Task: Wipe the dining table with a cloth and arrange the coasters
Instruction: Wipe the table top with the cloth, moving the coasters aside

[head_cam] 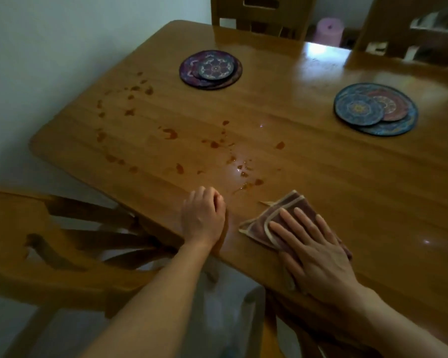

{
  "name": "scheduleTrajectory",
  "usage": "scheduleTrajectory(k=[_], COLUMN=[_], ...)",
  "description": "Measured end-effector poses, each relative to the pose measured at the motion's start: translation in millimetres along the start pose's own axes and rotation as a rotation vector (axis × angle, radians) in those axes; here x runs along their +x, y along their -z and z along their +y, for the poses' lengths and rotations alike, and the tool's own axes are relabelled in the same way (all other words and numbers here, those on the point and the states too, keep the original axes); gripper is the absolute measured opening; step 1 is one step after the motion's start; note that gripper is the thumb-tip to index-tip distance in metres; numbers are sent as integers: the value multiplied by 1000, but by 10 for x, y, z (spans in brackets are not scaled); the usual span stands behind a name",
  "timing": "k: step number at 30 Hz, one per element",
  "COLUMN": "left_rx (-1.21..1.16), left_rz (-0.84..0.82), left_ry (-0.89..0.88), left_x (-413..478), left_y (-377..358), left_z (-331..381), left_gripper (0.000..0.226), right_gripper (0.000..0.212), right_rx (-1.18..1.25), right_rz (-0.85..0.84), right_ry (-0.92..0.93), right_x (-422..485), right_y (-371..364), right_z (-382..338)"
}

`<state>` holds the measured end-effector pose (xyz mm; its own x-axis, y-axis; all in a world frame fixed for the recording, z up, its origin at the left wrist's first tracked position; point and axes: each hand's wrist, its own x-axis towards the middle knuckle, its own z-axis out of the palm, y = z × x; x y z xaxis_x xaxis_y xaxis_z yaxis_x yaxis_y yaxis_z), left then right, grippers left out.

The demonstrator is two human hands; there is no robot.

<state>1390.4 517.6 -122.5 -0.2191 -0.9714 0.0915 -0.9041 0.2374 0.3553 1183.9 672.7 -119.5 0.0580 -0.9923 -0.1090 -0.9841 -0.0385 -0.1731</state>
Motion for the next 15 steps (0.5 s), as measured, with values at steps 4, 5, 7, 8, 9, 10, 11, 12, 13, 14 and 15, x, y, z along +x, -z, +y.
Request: scheduleTrajectory(k=[4, 5, 7, 8, 9, 10, 11, 12, 13, 14, 15], left_rx=[21, 14, 0, -6, -7, 1, -9, -31, -53, -64, -74], left_rz=[64, 55, 71, 88, 104, 120, 129, 137, 134, 133, 130], left_ry=[34, 38, 40, 33, 29, 33, 35, 30, 28, 28, 25], left_x=[-16, -16, -6, -5, -8, 20, 13, 6, 9, 23, 31], left_y=[-113, -121, -127, -129, -138, -161, -160, -145, -130, -133, -127], left_z=[-15, -19, -32, -34, -28, -62, -57, -46, -38, -41, -31], left_gripper=[18, 15, 10, 10, 11, 13, 18, 23, 30, 37, 42], right_gripper=[59, 60, 61, 61, 59, 58, 58, 58, 58, 58, 58], right_rx=[-6, 1, 20, 23, 23, 33, 32, 35, 45, 60, 72], right_rz=[14, 23, 51, 56, 52, 41, 37, 34, 29, 22, 17], right_ry=[-236, -285, -379, -418, -445, -458, -478, -499, -515, -510, -488], right_x=[293, 454, 834, 1028, 1219, 1466, 1626, 1754, 1875, 1993, 2062], right_y=[72, 104, 161, 184, 202, 204, 224, 252, 275, 283, 287], right_z=[245, 287, 369, 412, 457, 479, 500, 502, 488, 454, 407])
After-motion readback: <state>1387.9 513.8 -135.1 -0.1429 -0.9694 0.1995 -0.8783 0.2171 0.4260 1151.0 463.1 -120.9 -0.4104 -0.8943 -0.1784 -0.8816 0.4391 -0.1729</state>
